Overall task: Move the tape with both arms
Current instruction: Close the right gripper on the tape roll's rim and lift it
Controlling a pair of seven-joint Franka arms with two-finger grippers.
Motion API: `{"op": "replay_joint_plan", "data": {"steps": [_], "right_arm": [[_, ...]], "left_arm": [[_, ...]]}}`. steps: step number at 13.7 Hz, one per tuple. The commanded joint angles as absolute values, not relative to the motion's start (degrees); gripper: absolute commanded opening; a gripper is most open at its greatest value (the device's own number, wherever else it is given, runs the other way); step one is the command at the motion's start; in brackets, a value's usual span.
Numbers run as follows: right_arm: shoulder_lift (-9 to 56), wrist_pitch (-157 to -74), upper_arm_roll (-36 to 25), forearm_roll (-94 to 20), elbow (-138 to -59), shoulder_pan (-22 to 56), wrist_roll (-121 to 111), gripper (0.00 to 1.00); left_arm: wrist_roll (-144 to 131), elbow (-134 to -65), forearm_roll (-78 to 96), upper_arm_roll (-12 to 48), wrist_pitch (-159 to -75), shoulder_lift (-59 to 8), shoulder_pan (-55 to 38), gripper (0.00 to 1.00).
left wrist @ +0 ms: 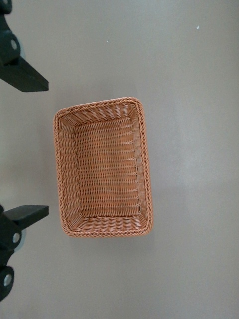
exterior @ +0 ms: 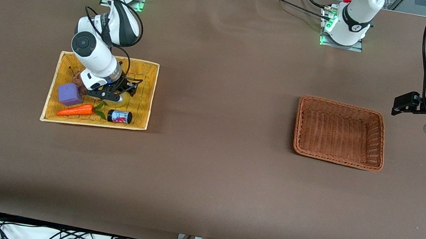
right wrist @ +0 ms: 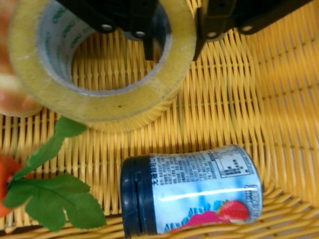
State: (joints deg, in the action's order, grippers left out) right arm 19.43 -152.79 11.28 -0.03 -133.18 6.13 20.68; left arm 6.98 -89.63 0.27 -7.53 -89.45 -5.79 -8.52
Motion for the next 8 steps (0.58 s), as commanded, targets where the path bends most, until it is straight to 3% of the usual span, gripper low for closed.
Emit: {"op": "replay_joint_plan", "data": {"steps": [1, 4, 8], "right_arm": [[17.06, -151.97, 11.78, 0.09, -133.51, 6.24, 20.30, 0.00], [13.11, -145.06, 12.47, 1.23, -131.50, 6.24, 20.39, 0.00], [12.30, -130.19, 17.12, 1.23, -119.12, 6.94, 27.38, 0.00]], "left_arm": [[8.17, -88.24, -1.05, -7.65, -88.33, -6.33, -8.53, 1.00], [8.17, -88.24, -1.05, -7.65, -88.33, -6.33, -8.53, 1.00], [8.17, -88.24, -1.05, -7.73, -88.33, -6.33, -8.53, 1.00]]}}
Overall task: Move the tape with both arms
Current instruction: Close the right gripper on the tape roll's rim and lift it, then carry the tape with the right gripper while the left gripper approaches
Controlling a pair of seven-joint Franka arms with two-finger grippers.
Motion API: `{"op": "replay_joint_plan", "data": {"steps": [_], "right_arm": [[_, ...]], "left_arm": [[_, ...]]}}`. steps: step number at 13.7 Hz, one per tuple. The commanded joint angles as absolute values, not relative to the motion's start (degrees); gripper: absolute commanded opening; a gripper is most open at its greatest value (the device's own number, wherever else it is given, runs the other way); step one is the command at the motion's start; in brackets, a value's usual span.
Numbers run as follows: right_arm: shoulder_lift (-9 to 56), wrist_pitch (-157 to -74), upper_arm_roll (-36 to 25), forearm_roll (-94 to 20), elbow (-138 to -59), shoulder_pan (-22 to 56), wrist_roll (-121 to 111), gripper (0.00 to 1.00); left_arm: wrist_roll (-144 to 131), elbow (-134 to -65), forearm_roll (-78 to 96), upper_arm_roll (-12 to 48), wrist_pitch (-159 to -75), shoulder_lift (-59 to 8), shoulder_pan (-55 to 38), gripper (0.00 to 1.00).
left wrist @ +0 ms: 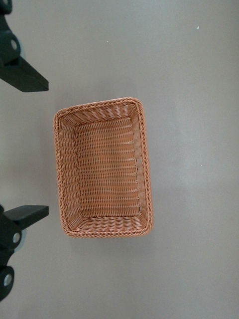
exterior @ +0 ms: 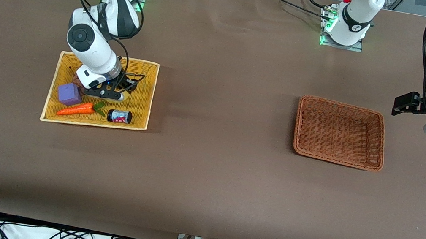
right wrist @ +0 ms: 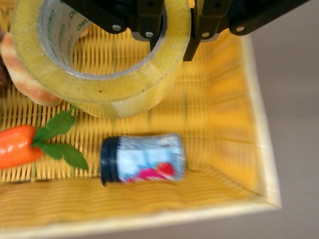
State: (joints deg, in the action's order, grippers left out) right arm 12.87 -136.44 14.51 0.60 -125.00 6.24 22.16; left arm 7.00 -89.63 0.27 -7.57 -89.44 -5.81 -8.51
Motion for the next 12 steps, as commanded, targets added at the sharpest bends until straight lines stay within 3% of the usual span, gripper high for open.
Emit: {"op": "replay_joint_plan", "data": {"steps": [1, 5, 12], "right_arm": [[12.83, -128.69, 17.57, 1.32, -116.48, 9.21, 31.60, 0.00], [18.61, -127.88, 17.49, 1.49, -106.99, 18.69, 45.84, 0.00], [37.68, -127.79, 17.40, 11.33, -85.80, 33.30, 70.47, 0.00]], "left_arm": [[8.17, -88.24, -1.05, -7.73, -88.33, -6.33, -8.53, 1.00], [8.17, -88.24, -1.05, -7.73, -88.33, -6.33, -8.53, 1.00], [8.26, -88.33, -1.05, -7.82, -88.33, -6.42, -8.53, 1.00]]}}
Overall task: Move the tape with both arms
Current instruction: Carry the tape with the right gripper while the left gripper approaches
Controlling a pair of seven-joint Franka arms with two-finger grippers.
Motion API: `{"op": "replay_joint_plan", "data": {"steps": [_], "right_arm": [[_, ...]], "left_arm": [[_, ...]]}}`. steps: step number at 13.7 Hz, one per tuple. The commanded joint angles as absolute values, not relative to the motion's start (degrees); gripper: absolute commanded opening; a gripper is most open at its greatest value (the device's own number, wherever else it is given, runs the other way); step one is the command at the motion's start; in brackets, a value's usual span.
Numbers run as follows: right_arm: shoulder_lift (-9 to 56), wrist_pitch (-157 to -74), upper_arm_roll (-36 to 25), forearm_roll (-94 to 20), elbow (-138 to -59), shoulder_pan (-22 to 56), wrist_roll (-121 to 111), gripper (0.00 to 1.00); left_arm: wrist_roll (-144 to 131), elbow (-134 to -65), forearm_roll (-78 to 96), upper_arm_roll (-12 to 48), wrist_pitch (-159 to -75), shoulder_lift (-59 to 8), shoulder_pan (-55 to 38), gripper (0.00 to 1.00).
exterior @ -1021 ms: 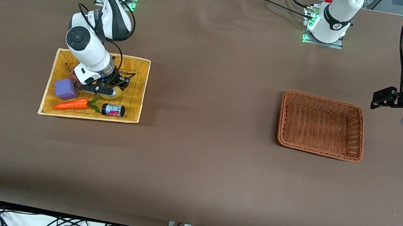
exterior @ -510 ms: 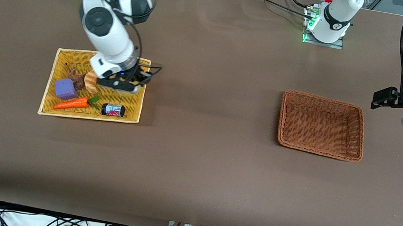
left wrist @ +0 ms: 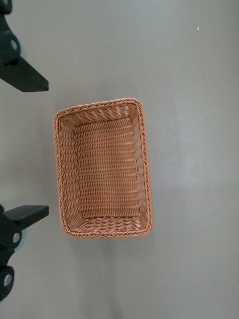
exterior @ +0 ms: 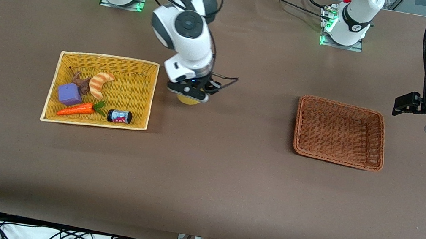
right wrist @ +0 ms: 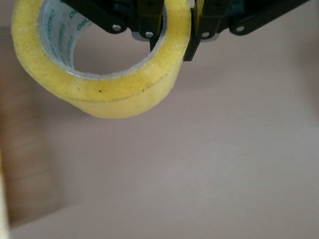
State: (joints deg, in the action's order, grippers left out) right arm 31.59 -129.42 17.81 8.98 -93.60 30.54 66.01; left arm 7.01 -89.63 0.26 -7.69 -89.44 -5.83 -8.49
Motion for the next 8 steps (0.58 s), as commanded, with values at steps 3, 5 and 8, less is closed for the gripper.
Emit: {"op": "replay_joint_plan", "data": {"steps": [3, 5, 8], "right_arm": [[42.79, -128.06, 17.23, 12.04, -82.45, 36.81, 74.96, 0.00], [45.25, -128.58, 17.23, 12.04, -81.65, 37.97, 75.85, 0.00], [47.89, -131.38, 17.23, 12.13, -81.65, 38.32, 75.85, 0.00]], "left_arm": [[8.26, -88.33, -1.14, -7.91, -88.42, -6.50, -8.53, 1.00], [8.26, -88.33, -1.05, -7.91, -88.50, -6.50, -8.53, 1.00], [8.26, -88.42, -1.05, -7.91, -88.51, -6.68, -8.53, 1.00]]}}
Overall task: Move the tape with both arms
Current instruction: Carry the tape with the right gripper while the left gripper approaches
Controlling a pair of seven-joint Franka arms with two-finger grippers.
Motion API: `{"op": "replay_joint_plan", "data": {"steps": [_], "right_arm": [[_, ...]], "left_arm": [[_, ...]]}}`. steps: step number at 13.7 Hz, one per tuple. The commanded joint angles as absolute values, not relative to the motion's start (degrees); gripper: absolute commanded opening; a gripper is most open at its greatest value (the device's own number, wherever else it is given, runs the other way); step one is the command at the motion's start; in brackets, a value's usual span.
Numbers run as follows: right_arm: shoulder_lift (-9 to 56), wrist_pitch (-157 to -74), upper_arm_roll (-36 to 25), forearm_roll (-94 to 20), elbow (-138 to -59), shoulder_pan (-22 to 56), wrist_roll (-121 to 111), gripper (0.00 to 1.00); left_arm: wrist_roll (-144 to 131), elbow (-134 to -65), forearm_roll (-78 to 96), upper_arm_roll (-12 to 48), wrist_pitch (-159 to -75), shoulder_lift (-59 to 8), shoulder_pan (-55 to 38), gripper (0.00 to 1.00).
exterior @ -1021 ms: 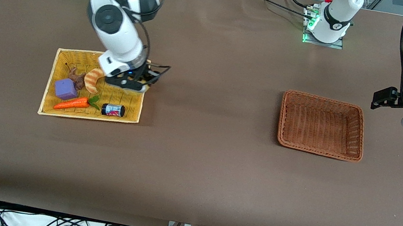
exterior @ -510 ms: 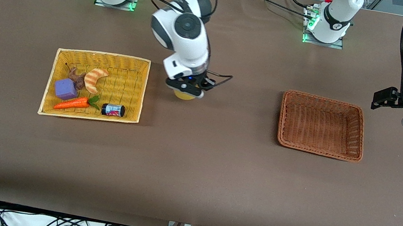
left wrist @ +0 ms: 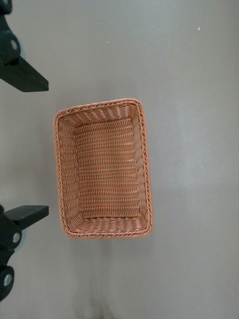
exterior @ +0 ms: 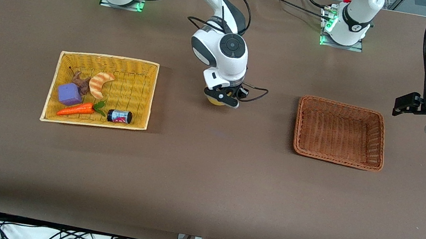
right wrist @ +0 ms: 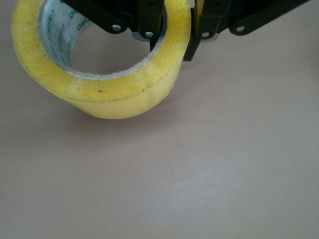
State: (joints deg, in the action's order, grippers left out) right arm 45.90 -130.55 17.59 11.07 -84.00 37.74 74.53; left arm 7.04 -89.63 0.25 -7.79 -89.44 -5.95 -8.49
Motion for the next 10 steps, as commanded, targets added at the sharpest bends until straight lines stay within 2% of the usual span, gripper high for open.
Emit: {"op": "replay_joint_plan", "data": {"steps": [1, 5, 6, 7, 8, 10], "right_arm": [[48.68, -132.79, 17.23, 12.13, -81.65, 38.41, 75.85, 0.00], [50.45, -134.74, 17.23, 12.13, -81.65, 38.76, 75.76, 0.00], [50.45, -134.74, 17.14, 12.13, -81.65, 38.76, 75.67, 0.21], [50.10, -134.48, 17.05, 12.48, -81.65, 38.76, 75.67, 0.97], [49.40, -134.04, 16.96, 15.18, -81.65, 38.85, 75.33, 1.00], [46.07, -130.98, 17.05, 18.36, -81.48, 38.67, 74.97, 1.00]], "left_arm": [[8.26, -88.42, -1.05, -7.91, -88.51, -6.77, -8.53, 1.00], [8.35, -88.51, -1.05, -7.91, -88.51, -6.85, -8.53, 1.00], [8.52, -88.68, -1.05, -7.91, -88.51, -6.86, -8.53, 1.00], [8.53, -88.68, -1.05, -7.91, -88.51, -6.86, -8.53, 1.00], [8.44, -88.68, -1.05, -7.91, -88.59, -6.86, -8.53, 1.00], [8.53, -88.86, -0.97, -7.82, -88.51, -7.03, -8.53, 1.00]]}}
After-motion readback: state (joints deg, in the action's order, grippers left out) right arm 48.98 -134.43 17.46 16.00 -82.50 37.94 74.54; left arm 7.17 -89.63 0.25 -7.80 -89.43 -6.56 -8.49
